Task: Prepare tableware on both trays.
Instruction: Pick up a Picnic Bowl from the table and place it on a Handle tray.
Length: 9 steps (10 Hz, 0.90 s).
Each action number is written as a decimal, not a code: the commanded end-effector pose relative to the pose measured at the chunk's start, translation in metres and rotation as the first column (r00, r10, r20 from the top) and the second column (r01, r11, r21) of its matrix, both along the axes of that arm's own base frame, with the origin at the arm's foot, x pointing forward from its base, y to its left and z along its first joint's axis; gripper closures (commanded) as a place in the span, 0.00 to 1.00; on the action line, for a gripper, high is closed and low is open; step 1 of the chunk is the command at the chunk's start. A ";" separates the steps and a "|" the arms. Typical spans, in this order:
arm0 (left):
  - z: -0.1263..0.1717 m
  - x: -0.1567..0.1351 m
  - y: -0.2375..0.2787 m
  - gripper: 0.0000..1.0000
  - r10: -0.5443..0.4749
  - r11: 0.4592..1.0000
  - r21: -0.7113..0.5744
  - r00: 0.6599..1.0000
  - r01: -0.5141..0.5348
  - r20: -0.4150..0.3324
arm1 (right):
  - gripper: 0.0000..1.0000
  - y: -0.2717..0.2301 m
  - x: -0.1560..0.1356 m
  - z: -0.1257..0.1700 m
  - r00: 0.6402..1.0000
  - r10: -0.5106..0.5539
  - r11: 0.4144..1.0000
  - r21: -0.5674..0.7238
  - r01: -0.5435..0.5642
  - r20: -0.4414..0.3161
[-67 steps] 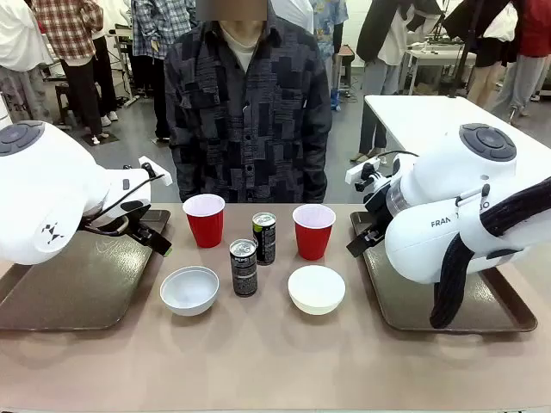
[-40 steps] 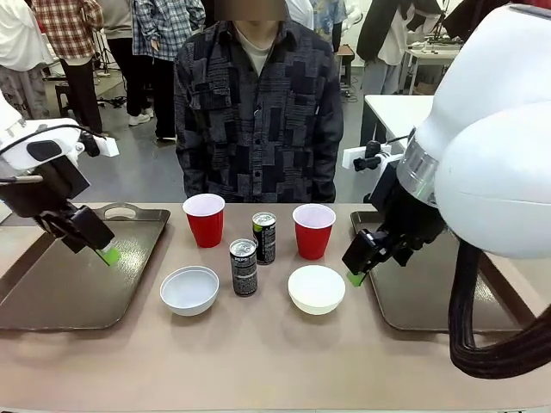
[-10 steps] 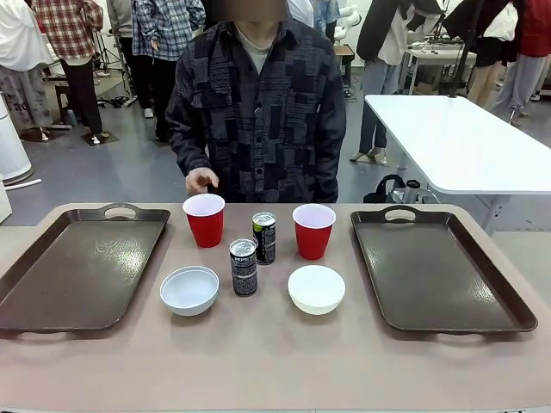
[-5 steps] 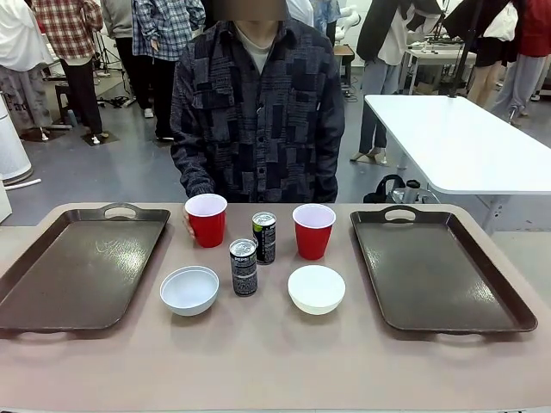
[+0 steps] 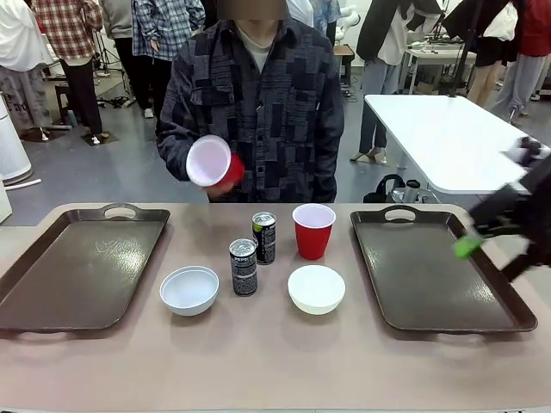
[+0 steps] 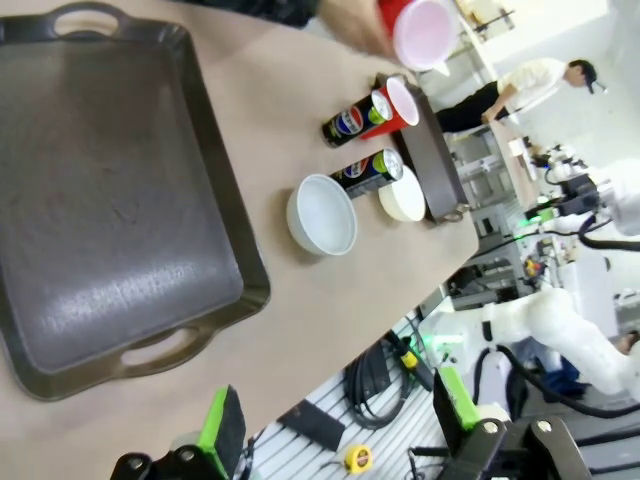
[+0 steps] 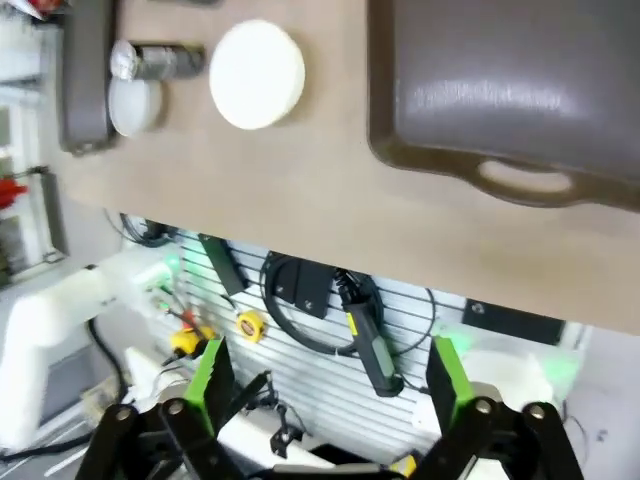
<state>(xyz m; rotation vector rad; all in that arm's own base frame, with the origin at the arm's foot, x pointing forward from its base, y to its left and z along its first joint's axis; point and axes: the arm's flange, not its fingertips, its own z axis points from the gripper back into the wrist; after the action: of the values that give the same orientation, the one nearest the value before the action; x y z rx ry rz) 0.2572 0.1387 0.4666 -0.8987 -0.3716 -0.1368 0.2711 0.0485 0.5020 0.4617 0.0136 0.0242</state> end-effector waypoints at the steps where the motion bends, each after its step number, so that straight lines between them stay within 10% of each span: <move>1: 0.000 -0.001 0.002 0.00 0.004 1.000 -0.009 1.000 -0.004 0.001 | 0.00 0.055 0.037 -0.009 0.999 -0.014 0.990 -0.144 0.008 -0.037; 5: 0.000 -0.001 0.002 0.00 0.004 1.000 -0.009 1.000 -0.004 0.001 | 0.00 0.138 0.058 -0.046 0.991 -0.046 0.948 -0.308 0.083 0.125; 7: 0.000 -0.001 0.002 0.00 0.004 1.000 -0.009 1.000 -0.004 0.001 | 0.00 0.146 0.034 -0.039 0.991 0.121 0.975 -0.193 -0.108 0.058; 9: 0.000 -0.001 0.002 0.00 0.004 1.000 -0.009 1.000 -0.004 0.001 | 0.00 0.143 0.052 -0.046 0.994 0.007 0.961 -0.274 0.024 0.111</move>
<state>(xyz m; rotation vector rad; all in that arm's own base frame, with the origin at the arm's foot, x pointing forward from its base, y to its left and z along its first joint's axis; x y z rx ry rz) 0.2572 0.1389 0.4665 -0.8991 -0.3715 -0.1362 0.3183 0.1968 0.4589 0.2040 -0.0806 0.0764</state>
